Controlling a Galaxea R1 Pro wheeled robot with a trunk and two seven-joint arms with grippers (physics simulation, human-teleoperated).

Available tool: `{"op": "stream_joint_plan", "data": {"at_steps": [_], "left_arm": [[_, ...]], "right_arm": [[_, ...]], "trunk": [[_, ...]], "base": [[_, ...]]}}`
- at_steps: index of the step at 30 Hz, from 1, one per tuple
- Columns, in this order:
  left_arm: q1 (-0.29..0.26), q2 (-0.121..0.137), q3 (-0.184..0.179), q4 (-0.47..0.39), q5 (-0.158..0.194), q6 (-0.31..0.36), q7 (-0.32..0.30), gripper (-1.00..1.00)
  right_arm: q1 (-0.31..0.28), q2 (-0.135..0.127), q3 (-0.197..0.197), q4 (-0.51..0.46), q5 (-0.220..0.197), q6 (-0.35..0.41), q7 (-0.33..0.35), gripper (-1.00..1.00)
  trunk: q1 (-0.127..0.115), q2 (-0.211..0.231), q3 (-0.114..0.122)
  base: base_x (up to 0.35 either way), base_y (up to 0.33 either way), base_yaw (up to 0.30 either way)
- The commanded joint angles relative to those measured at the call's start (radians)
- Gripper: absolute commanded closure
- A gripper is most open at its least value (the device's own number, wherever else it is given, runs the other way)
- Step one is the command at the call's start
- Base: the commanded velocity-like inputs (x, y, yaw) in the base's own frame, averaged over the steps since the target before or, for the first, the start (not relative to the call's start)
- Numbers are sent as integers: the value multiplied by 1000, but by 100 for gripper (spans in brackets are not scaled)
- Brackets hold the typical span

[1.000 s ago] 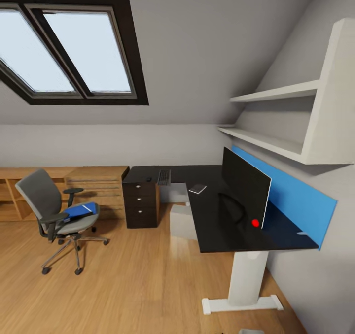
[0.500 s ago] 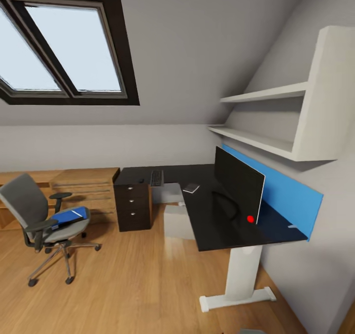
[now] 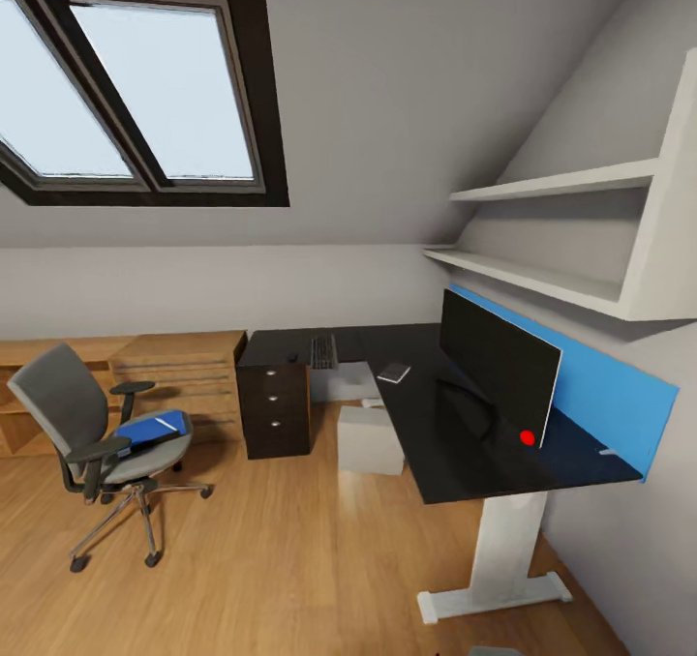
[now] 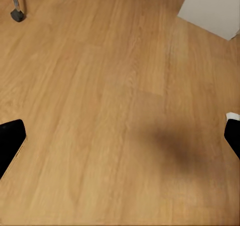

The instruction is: In the bedroom, organize the workspace by keeping the computer under the desk, ensuring the monitor is on the desk, placing the keyboard on the desk next to the monitor, placing the mouse on the desk next to the keyboard, moving the folder from the swivel chair onto the desk next to the mouse, stacking the notebook on top of the folder with the pen on top of the notebook, and positioning the swivel chair next to the desk.

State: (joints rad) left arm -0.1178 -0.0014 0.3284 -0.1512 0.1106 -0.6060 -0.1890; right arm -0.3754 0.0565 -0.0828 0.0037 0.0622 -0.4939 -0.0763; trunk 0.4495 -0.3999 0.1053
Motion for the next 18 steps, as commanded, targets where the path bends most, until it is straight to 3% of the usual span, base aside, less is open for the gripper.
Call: {"op": "stream_joint_plan", "data": {"at_steps": [1,10,18], "left_arm": [[0,0,3,1,11,-1,-10,-100],[0,0,3,1,11,-7,-10,-100],[0,0,1,1,10,-8,-12,-100]], "right_arm": [[0,0,-8,1,7,-3,-3,-100],[0,2,-7,2,7,-3,-2,-100],[0,2,-6,4,7,-3,-1,-100]], "trunk": [[1,-1,0],[1,-1,-4],[1,-1,-5]], "base": [[265,230,72],[285,207,119],[292,214,24]]}}
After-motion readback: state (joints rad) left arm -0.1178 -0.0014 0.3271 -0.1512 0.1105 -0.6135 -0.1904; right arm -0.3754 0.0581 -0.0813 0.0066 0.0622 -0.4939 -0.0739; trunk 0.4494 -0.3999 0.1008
